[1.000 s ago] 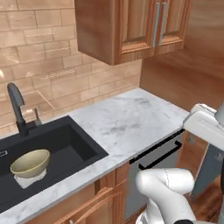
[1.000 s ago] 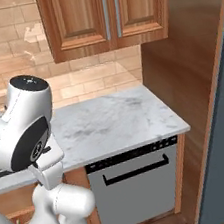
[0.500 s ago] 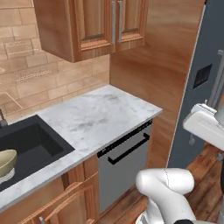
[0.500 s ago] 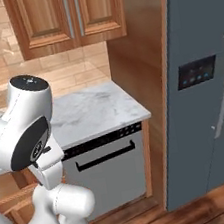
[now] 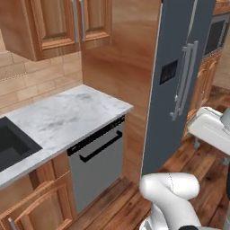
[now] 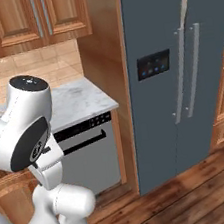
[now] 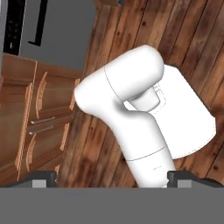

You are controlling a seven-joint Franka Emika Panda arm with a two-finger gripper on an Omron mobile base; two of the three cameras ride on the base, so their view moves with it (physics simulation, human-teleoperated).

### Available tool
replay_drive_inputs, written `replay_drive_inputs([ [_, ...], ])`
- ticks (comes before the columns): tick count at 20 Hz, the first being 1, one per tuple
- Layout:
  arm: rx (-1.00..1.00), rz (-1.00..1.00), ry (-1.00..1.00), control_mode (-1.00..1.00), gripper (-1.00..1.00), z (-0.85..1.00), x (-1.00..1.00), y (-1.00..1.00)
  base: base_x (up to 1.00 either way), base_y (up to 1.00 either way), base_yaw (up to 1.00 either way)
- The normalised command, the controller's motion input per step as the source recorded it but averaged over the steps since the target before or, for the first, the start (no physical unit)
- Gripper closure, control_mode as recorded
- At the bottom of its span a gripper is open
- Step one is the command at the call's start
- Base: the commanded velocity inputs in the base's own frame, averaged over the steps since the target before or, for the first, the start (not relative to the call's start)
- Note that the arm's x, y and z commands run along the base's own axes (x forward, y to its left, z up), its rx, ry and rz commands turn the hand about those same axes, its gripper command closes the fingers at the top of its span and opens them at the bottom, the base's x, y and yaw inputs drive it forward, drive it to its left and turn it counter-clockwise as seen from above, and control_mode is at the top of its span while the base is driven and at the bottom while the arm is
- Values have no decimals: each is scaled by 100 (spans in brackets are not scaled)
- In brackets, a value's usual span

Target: Pick the bowl and colander and place them in the sink. Then turn on the water.

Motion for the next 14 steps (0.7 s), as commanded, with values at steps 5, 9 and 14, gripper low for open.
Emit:
replay_drive_inputs([
  [5, 0, 0, 0, 100, -100, 0, 0, 0, -24, -62, -14],
  [9, 0, 0, 0, 100, -100, 0, 0, 0, -2, -55, -14],
  [14, 0, 0, 0, 100, -100, 0, 0, 0, 6, -39, -29],
])
